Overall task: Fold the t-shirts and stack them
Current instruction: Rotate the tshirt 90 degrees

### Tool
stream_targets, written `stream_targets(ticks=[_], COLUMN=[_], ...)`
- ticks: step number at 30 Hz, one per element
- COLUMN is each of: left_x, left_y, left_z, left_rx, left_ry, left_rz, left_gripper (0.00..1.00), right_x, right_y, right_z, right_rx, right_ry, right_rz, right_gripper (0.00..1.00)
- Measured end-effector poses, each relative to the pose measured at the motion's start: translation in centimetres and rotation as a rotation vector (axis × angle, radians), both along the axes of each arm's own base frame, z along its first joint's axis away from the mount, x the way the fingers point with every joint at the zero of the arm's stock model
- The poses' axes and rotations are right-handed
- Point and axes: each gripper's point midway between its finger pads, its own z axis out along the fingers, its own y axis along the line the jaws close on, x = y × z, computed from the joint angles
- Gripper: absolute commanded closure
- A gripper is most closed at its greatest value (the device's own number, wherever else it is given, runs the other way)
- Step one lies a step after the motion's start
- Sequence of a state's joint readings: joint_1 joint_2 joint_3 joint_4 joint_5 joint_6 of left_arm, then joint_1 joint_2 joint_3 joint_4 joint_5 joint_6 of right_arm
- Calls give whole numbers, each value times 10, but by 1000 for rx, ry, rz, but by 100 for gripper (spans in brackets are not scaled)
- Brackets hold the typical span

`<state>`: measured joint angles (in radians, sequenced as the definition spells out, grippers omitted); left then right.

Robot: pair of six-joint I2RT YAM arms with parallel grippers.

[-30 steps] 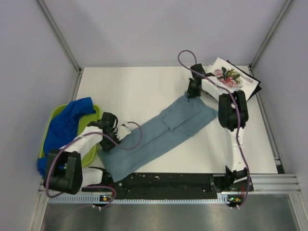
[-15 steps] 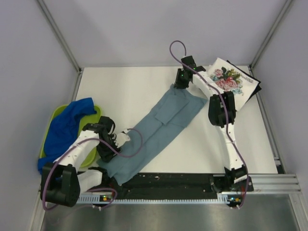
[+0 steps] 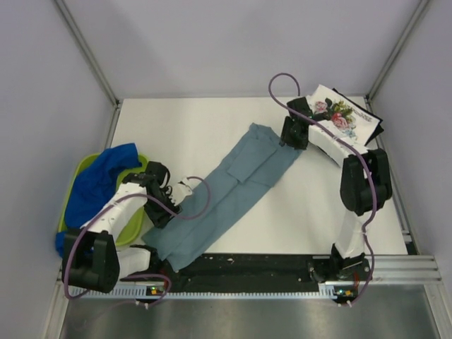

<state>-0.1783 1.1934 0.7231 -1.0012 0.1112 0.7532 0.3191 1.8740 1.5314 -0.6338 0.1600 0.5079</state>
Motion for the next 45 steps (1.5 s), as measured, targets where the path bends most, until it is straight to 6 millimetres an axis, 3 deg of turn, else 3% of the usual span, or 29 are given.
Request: stream_targets(ticks=[3, 8, 14, 23, 29, 31, 35, 38, 42, 45], left_x=[4, 9, 4, 3, -3, -8, -18, -26, -26, -19], left_y=[-1, -3, -2, -15, -47, -62, -93, -112, -114, -108], left_z=[-2, -4, -18, -31, -34, -34, -31, -27, -16, 4], left_rx=[-2, -9, -4, -37, -28, -36, -97, -174, -217, -244], left_ry=[-3, -23, 18, 70, 94, 99, 117, 141, 116, 43], left_rz=[3, 7, 21, -1, -163, -240, -343, -381, -394, -400], left_gripper=[41, 41, 41, 41, 41, 41, 41, 41, 39, 38], right_x=[-13, -22, 10, 84, 141, 153, 170, 182, 186, 170], right_y=[-14, -20, 5, 53, 66, 64, 51, 45, 43, 49], right_z=[-33, -85, -86, -80, -75, -75, -70, -59, -39, -14], right_rx=[-21, -26, 72, 228, 294, 326, 365, 380, 381, 362], right_ry=[74, 196, 188, 107, 1, -26, -71, -119, -170, -195], right_rz=[-32, -58, -30, 47, 41, 23, -8, 9, 78, 170], right_gripper=[52, 76, 98, 100, 100, 96, 67, 52, 40, 38])
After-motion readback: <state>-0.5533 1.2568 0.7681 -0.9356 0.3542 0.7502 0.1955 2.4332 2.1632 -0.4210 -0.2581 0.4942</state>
